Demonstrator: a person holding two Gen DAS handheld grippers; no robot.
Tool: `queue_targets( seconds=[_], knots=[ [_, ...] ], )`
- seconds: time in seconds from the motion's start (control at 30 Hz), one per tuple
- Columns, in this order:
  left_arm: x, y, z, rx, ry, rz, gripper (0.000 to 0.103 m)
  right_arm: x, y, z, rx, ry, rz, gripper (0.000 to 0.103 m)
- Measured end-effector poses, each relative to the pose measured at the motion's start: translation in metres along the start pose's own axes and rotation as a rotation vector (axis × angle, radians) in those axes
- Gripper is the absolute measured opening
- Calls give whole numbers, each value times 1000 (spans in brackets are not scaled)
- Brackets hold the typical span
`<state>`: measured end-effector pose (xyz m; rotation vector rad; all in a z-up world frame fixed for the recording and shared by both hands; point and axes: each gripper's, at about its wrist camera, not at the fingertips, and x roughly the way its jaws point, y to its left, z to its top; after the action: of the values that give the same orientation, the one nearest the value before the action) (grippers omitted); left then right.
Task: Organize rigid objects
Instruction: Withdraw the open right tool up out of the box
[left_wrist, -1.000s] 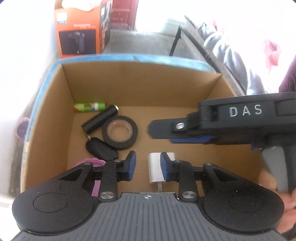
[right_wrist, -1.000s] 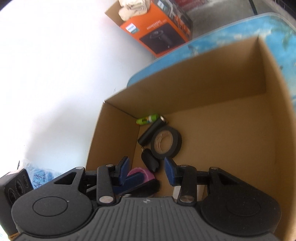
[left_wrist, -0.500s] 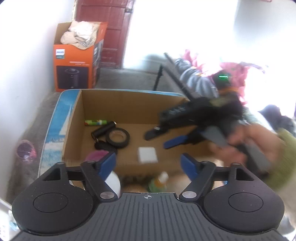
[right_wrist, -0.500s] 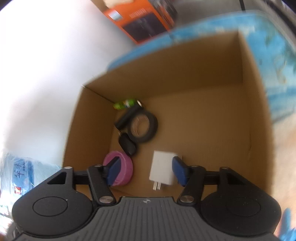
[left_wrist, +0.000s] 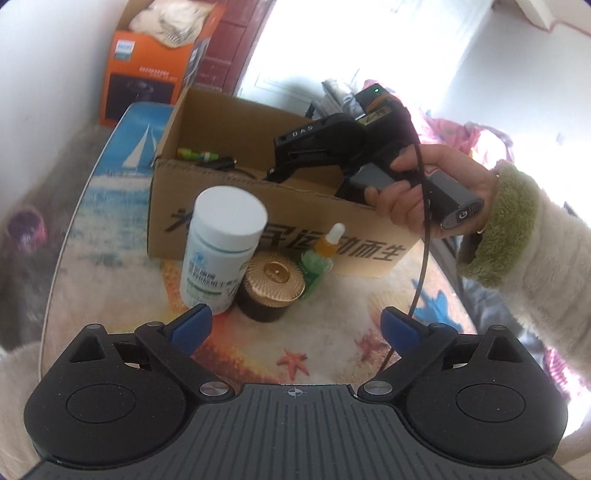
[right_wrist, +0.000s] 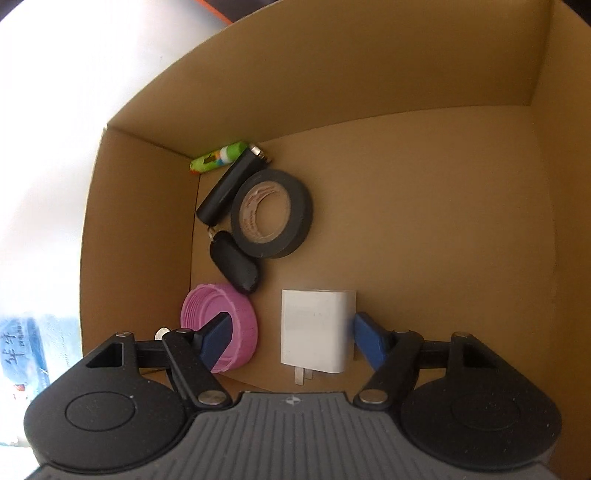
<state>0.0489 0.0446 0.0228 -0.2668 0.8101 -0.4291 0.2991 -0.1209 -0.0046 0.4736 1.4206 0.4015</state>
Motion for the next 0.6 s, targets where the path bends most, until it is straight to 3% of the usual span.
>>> queue_targets(
  seconds=[0.23, 0.43, 0.6],
  knots=[
    [-6, 10, -6, -28, -43, 22, 102, -3, 1, -4, 12, -54, 39, 75],
    [-6, 11, -7, -40, -41, 47, 103, -63, -11, -43, -27, -282, 115, 75],
    [-2, -9, -6, 84, -50, 81, 103, -126, -34, -129, -107, -563, 140, 80]
  ],
)
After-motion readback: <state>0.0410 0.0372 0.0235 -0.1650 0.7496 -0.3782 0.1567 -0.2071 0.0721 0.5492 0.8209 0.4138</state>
